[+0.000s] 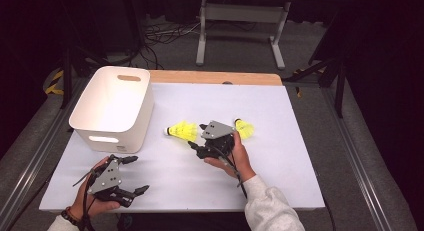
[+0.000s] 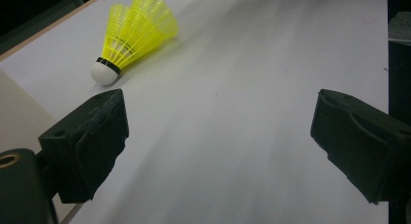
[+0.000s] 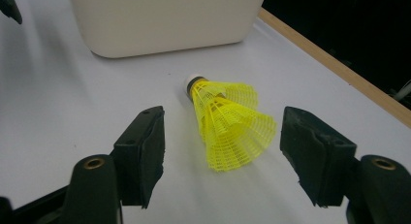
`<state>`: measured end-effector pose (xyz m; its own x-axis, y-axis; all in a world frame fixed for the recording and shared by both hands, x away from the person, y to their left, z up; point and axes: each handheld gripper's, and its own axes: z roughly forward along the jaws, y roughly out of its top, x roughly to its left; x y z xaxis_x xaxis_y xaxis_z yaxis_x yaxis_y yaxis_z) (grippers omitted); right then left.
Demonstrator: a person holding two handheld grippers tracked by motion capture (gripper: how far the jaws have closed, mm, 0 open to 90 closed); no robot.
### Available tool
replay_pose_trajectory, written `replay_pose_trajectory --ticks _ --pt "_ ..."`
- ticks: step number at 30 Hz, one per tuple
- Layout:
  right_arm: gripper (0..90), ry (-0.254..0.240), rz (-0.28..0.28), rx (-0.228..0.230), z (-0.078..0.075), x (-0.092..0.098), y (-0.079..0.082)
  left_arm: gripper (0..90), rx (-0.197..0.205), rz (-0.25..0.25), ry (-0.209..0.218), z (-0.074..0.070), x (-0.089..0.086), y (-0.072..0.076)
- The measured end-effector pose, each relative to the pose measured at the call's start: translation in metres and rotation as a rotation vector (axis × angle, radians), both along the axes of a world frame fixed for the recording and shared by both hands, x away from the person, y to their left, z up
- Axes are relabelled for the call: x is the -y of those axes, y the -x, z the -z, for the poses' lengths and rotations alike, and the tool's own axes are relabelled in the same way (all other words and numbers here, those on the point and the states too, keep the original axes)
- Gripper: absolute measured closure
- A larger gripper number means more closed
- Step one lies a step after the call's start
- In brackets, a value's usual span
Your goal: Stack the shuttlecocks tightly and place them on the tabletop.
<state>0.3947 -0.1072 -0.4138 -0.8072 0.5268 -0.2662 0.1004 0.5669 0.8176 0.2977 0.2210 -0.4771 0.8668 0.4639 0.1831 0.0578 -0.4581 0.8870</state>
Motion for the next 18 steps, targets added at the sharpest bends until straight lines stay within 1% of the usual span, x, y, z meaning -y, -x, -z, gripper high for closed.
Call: replay_pose_trajectory --ticks 2,3,4,10,18 --pt "33.5 0.002 -0.002 0.005 -0.002 0.002 0.003 7.5 0.0 0.0 0.0 0.0 0.0 0.0" --pt "33.2 0.011 -0.002 0.018 -0.004 0.003 0.005 7.4 0.001 0.001 -0.001 0.0 0.0 0.0" --pt "33.1 0.015 -0.003 0.022 -0.005 0.003 0.006 7.5 0.001 0.001 -0.002 0.0 0.0 0.0" --pt "32.1 0.01 -0.007 0.031 -0.008 0.009 0.013 7.5 0.005 0.001 -0.004 0.0 0.0 0.0" --pt "29.2 0.006 -0.02 0.067 -0.015 0.019 0.028 7.4 0.01 0.002 -0.006 -0.001 0.0 0.0"
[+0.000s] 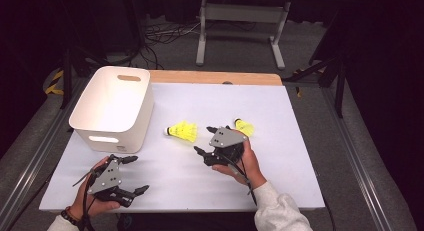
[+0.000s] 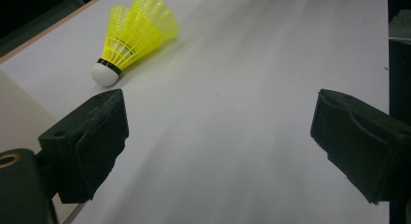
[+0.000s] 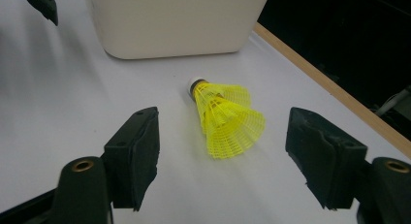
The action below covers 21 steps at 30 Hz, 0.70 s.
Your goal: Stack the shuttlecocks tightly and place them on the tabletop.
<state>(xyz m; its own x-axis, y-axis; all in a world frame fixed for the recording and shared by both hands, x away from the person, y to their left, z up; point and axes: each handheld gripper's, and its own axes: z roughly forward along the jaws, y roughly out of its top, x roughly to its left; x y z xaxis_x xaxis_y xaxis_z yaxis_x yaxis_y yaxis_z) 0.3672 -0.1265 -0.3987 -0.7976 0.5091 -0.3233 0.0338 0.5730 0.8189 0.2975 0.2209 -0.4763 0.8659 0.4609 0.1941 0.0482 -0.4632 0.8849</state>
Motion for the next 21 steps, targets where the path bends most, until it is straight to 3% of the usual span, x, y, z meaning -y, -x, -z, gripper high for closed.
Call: replay_pose_trajectory --ticks 21 --pt "25.6 0.015 0.023 0.041 0.0 0.039 0.029 7.4 0.003 -0.004 0.001 0.0 0.0 0.0"
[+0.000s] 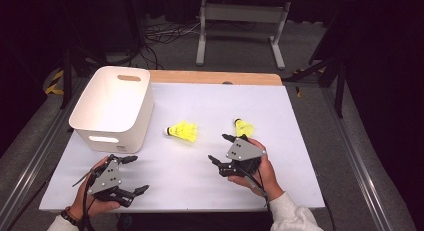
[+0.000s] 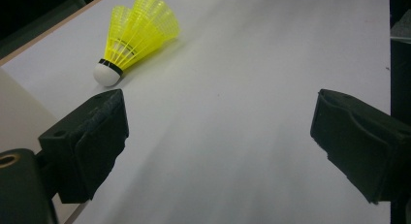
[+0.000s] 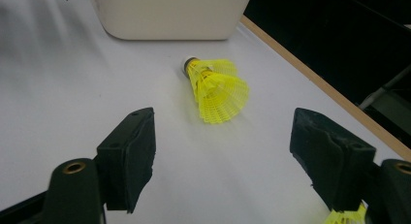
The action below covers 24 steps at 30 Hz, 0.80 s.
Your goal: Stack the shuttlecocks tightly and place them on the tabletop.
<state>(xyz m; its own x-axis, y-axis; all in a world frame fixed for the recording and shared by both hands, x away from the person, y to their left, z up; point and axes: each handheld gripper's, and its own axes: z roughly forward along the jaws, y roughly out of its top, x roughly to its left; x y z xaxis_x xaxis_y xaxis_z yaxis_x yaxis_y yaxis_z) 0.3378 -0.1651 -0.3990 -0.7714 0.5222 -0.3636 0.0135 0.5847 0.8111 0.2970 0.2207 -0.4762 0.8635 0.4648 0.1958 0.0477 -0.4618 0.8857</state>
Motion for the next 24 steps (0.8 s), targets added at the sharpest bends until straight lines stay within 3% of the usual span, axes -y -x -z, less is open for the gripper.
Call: replay_pose_trajectory --ticks 13,24 --pt "14.4 -0.03 0.039 0.012 0.008 0.022 0.013 7.4 -0.003 -0.004 -0.003 0.0 -0.001 0.001" --pt "9.2 -0.067 0.117 0.027 0.019 0.045 0.02 7.4 0.0 -0.01 -0.001 0.0 -0.001 0.002"
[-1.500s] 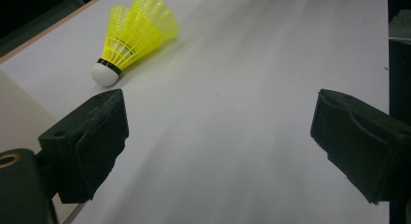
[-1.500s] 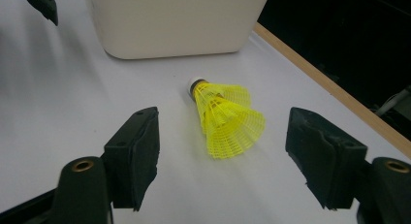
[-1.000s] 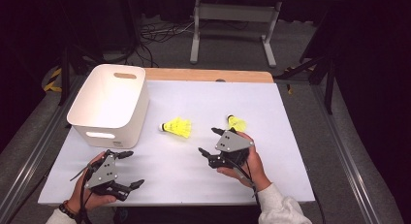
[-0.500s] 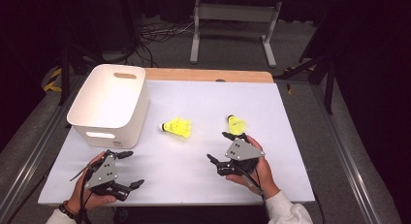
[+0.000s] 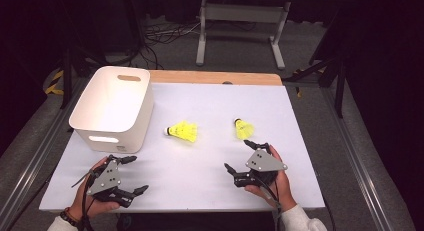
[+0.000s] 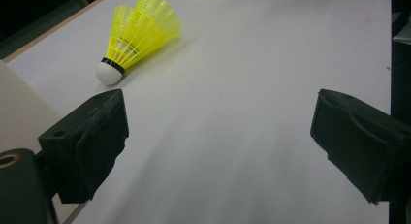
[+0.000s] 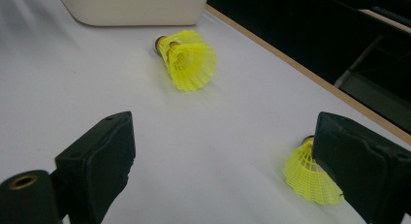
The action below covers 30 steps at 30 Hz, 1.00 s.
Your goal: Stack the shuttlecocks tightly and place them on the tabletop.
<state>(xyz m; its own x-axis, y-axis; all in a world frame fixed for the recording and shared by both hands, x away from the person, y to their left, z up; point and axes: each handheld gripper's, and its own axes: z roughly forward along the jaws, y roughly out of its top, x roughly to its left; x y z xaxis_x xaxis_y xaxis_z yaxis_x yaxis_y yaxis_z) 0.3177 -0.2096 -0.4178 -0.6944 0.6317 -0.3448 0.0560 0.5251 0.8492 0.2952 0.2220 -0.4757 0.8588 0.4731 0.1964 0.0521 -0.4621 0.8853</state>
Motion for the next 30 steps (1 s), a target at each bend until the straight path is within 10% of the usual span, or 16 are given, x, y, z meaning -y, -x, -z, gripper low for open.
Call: replay_pose_trajectory --ticks 30 --pt "9.2 0.052 0.101 -0.077 0.035 0.04 0.007 7.3 0.005 -0.013 -0.001 0.0 -0.001 0.002"
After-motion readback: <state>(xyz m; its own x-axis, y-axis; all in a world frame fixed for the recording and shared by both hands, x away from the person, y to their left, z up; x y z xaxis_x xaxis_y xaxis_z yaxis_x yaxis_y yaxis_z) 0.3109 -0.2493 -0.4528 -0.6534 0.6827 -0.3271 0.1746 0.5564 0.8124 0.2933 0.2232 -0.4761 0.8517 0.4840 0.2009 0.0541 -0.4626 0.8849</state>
